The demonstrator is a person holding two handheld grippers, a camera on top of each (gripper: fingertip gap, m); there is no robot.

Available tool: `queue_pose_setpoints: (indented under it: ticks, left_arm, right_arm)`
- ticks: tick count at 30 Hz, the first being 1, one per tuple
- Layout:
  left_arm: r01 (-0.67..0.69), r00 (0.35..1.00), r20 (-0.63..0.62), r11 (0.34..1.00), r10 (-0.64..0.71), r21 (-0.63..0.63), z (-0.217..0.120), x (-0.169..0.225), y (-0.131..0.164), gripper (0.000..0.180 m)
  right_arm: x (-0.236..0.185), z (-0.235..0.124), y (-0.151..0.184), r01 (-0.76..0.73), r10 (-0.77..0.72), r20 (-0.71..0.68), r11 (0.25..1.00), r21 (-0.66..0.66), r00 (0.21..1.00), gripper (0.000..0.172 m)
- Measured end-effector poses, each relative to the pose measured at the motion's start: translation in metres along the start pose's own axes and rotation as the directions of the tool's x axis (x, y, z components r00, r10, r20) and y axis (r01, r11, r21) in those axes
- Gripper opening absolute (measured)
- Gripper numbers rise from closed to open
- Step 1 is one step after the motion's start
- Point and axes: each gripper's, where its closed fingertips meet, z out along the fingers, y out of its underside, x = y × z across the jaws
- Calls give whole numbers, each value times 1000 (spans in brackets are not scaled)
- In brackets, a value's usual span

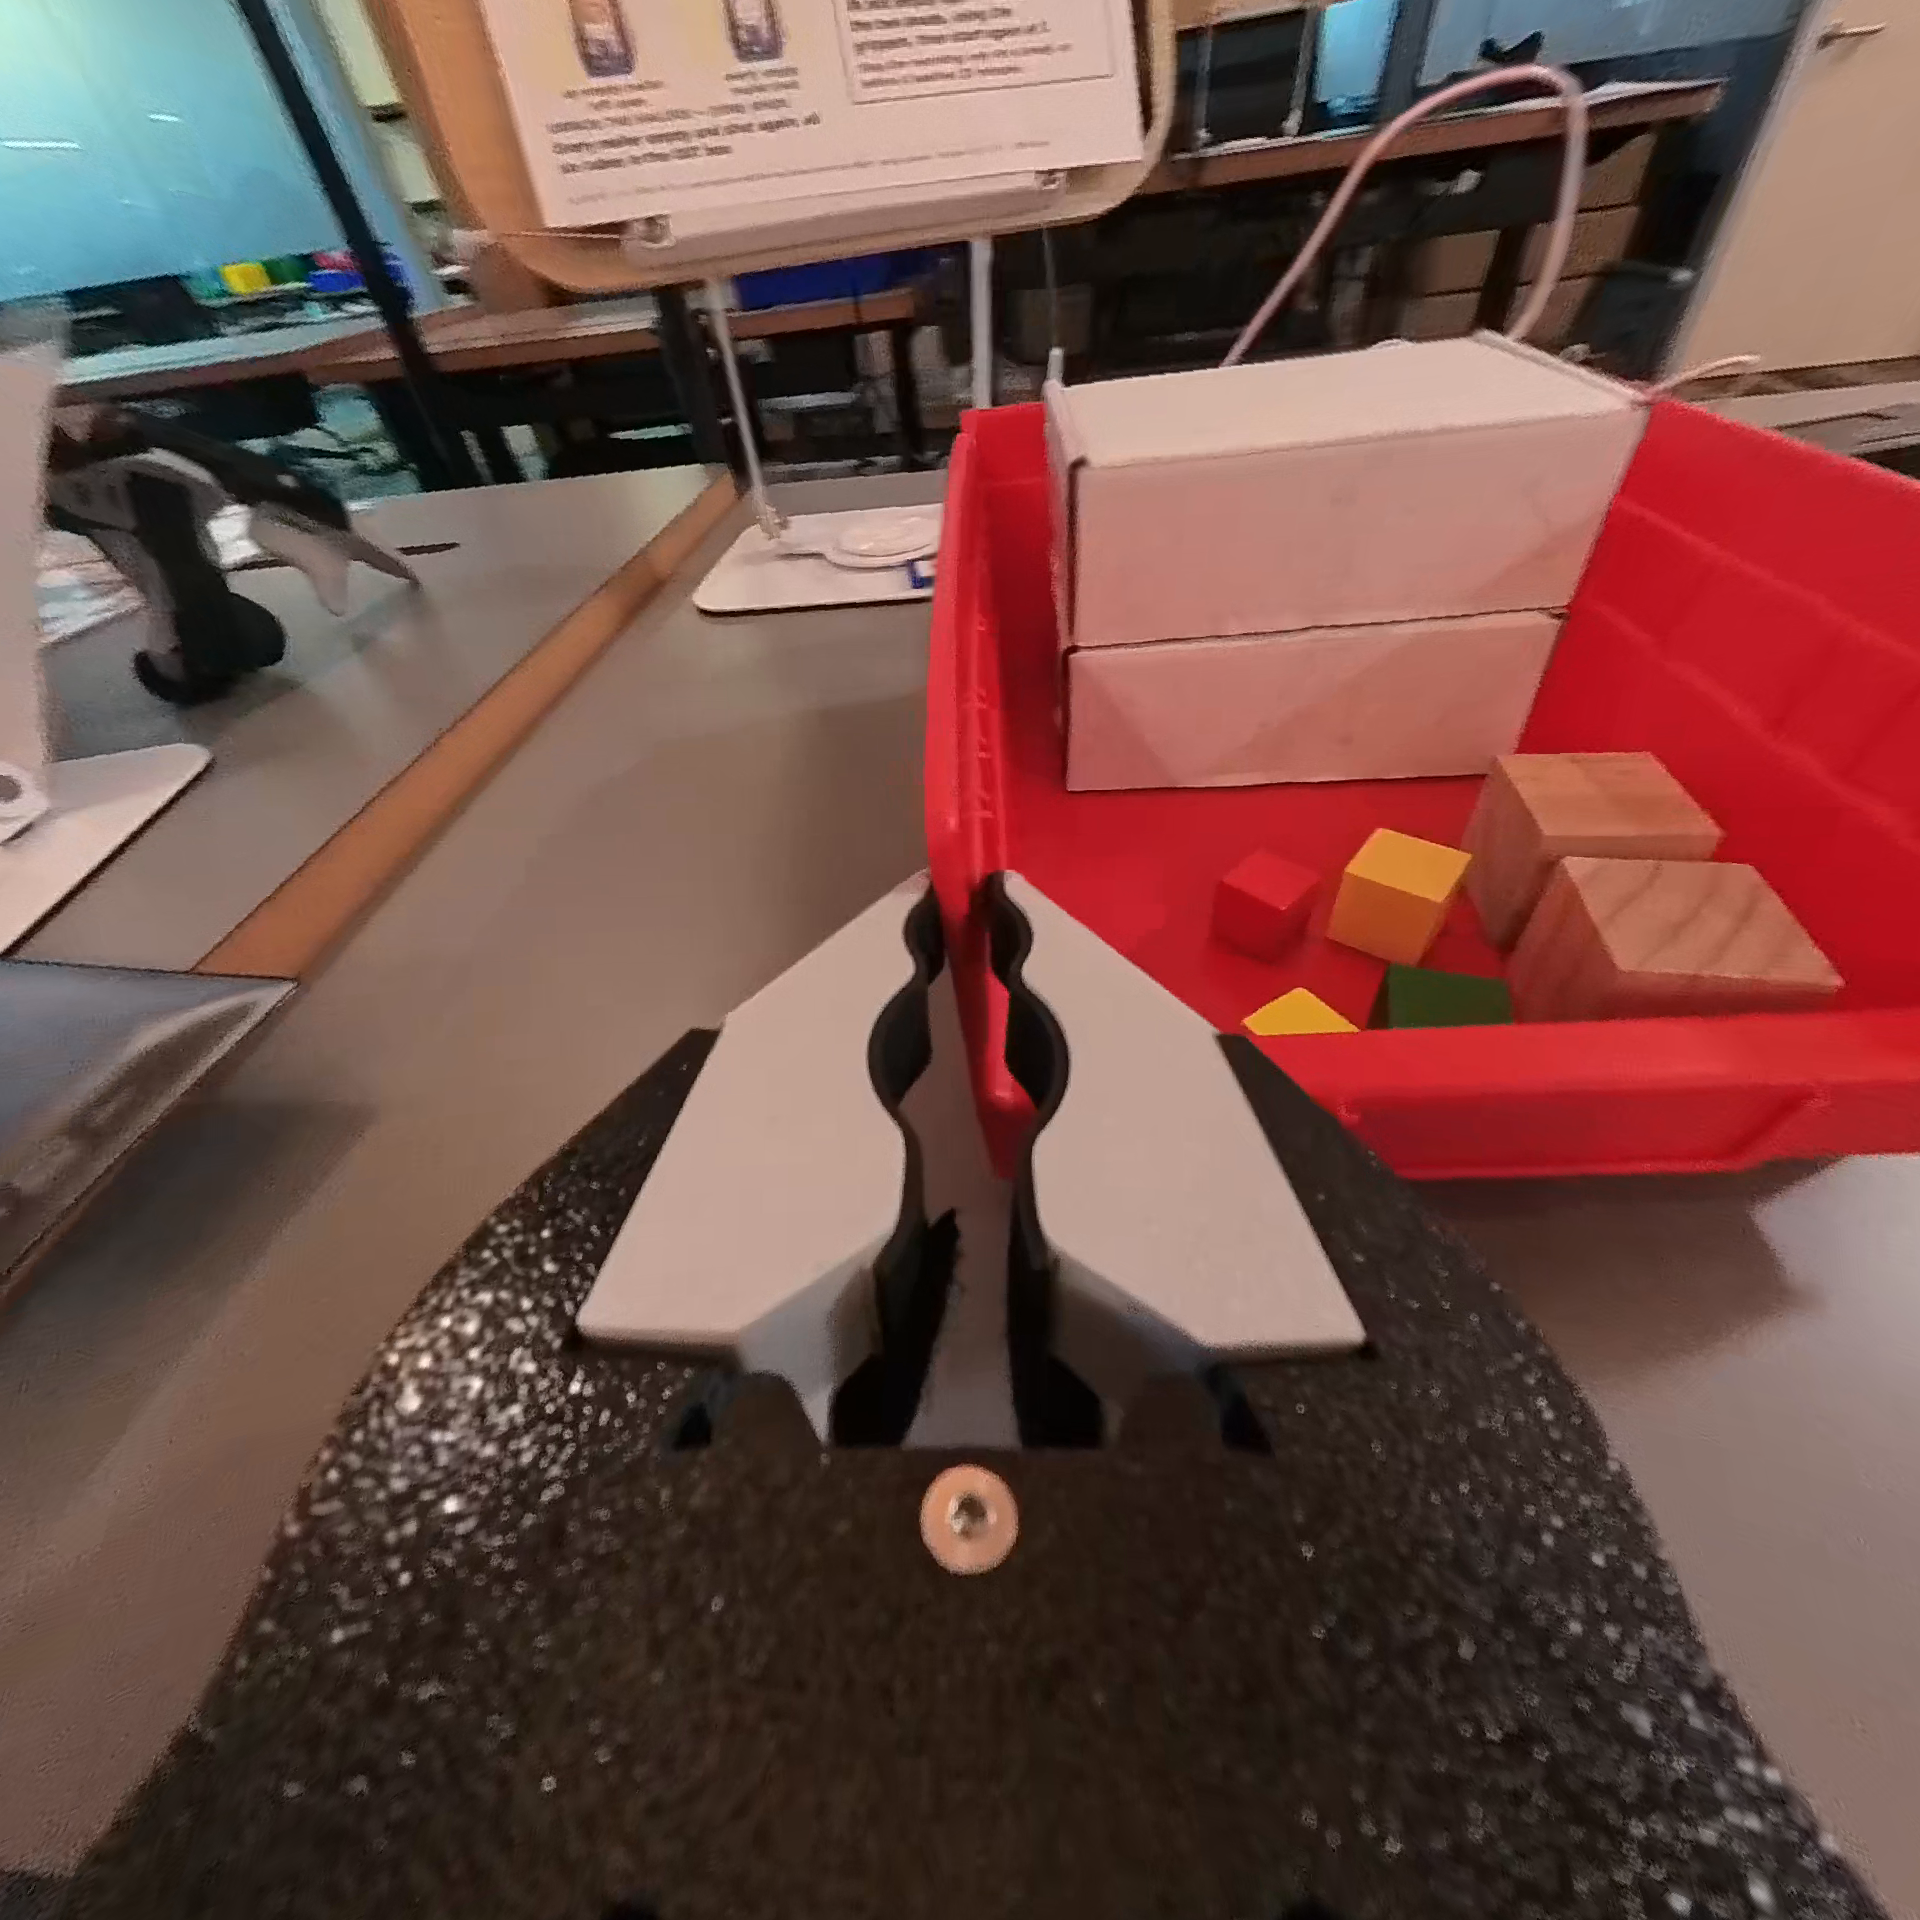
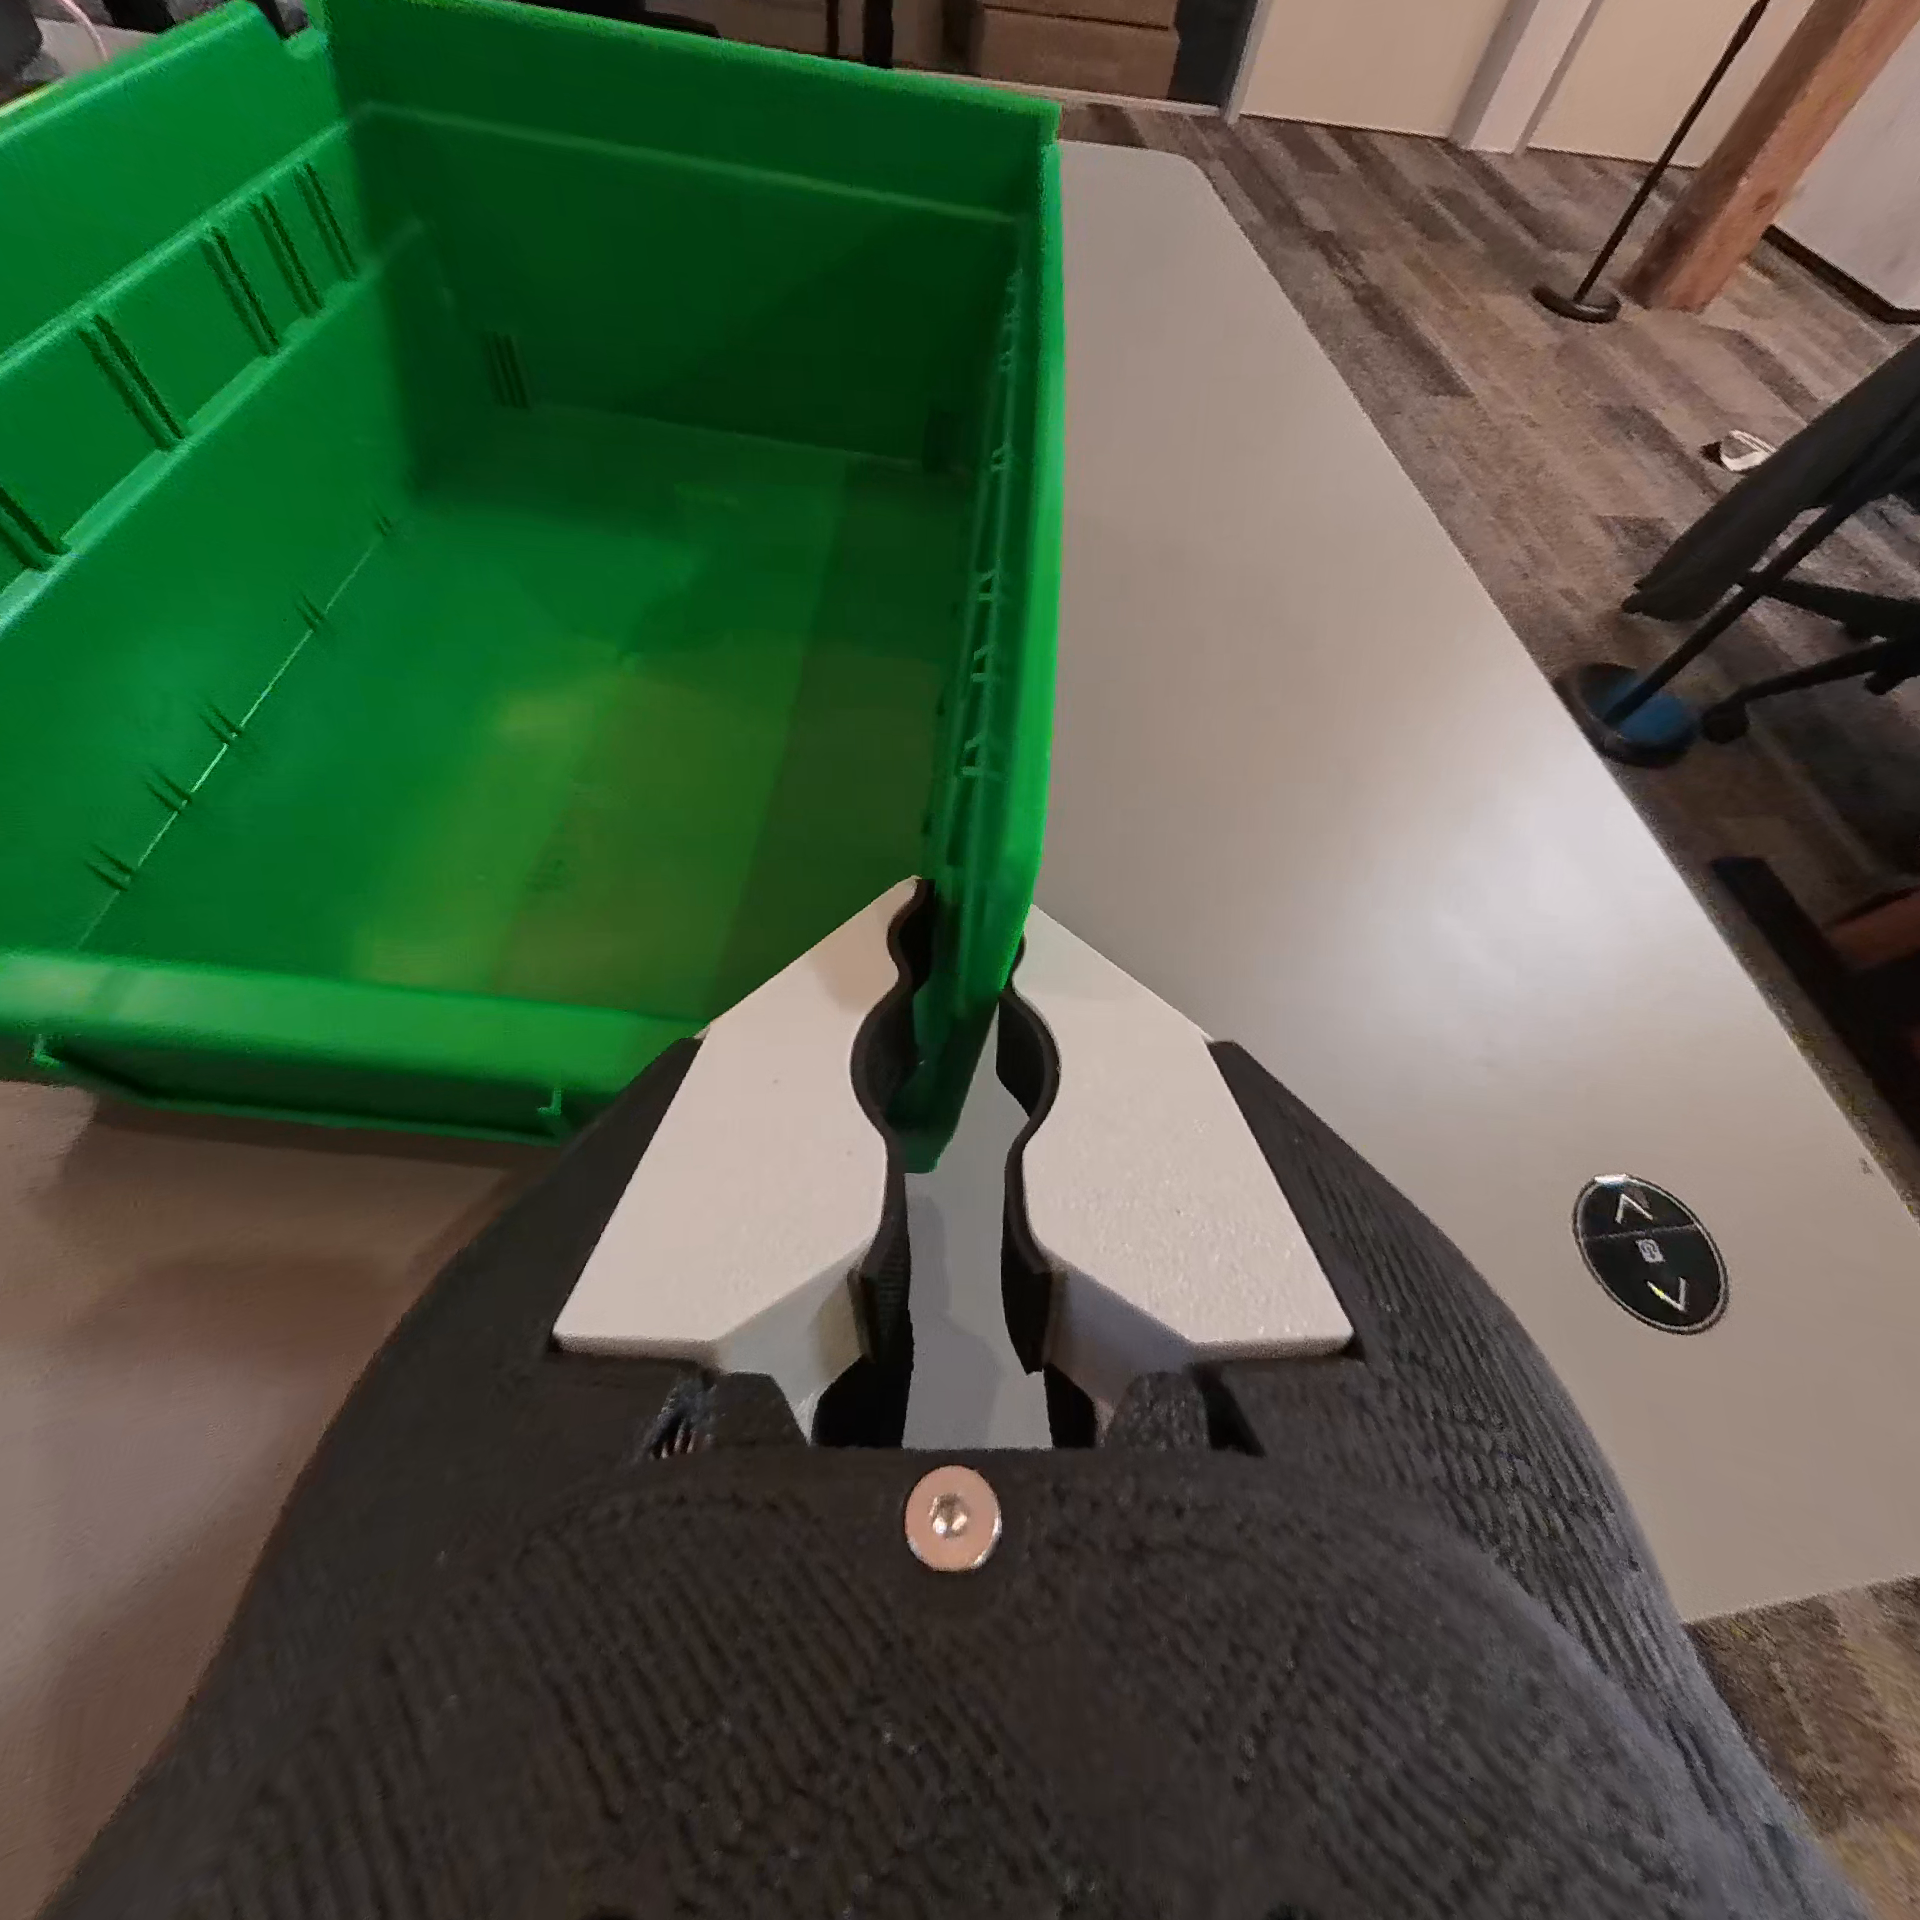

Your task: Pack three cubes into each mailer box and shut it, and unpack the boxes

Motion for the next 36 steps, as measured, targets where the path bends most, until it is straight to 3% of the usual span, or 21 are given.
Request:
queue_pose_setpoints:
  ticks: [2,10,14,17,21,24,28,31,36]
  left_arm:
    - [19,999,-41,1000,-20,-10,-1,-4,2,5]
    - [40,999,22,999,-40,-5,0,-29,4,8]
    - [104,995,-8,995,-104,8,-5,-25,1,6]
    - [144,987,57,981,-152,129,-21,-36,-19,14]
    - [169,971,117,943,-210,288,-52,-41,-54,17]
    - [127,989,25,916,-147,381,-68,-10,-82,6]
    - [45,996,-92,901,-6,431,-76,46,-106,0]
    - [-32,974,-186,897,127,441,-73,93,-110,0]
    - [-156,908,-290,887,302,435,-64,151,-98,0]
  right_arm:
    - [4,-1,1,-11,11,-7,1000,-2,1000,8]
    - [10,-3,3,-29,28,-22,1000,-11,999,9]
    - [6,-9,3,-25,25,11,999,-25,1000,16]
    - [4,-27,-14,-38,37,27,999,30,999,31]
    - [-2,-62,-53,9,-11,6,978,210,1000,36]
    - [-42,-89,-90,53,-93,80,915,401,992,35]
    - [-131,-116,-124,121,-288,183,782,612,940,30]
    - [-209,-127,-126,112,-432,296,702,703,852,25]
    - [-297,-115,-117,-1,-466,407,657,754,786,21]
